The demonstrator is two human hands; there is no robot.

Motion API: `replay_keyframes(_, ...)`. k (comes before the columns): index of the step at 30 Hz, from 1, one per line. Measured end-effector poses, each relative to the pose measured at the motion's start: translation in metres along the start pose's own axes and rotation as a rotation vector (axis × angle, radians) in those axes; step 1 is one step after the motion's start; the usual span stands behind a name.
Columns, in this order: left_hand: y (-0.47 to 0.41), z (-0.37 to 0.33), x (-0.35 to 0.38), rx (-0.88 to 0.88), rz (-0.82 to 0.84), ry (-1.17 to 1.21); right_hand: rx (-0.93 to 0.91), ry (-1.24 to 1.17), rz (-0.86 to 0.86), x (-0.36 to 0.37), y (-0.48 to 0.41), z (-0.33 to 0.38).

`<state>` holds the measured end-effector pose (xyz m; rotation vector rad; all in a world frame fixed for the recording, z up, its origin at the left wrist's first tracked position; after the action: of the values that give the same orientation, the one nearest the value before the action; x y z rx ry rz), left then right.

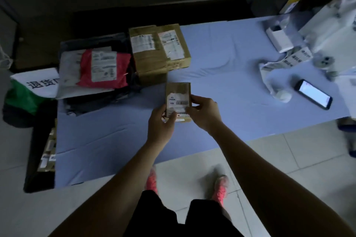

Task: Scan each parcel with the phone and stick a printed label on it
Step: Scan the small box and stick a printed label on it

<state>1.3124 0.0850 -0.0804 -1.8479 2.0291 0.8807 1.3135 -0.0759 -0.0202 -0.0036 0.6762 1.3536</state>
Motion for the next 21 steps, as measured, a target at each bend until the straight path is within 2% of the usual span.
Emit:
replay_keyframes(5, 0.009, -0.082, 0.094, 0.083, 0.041, -0.022, -0.025, -0.045, -0.048, -0.119, -0.011, -0.039)
replay_keyframes(10, 0.019, -0.148, 0.18, 0.057, 0.068, 0.004, -0.029, 0.021, -0.019, -0.217, -0.034, -0.086)
replay_keyframes(17, 0.009, -0.181, 0.242, -0.006, 0.129, 0.041, 0.029, 0.034, -0.017, -0.256, -0.069, -0.129)
replay_keyframes(21, -0.001, -0.178, 0.255, -0.083, 0.009, 0.085, 0.073, -0.081, 0.03, -0.264, -0.083, -0.139)
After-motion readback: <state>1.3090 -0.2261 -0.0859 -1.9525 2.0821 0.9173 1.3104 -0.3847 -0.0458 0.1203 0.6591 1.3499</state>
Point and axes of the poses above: each hand's wrist, its own y-axis away from the middle knuckle, its own x-axis out of the palm, z = x × y, the point moved 1 cm from there along -y, towards the middle knuckle, and after that the axes turned 10 degrees about -y, right-handed, at the moved point
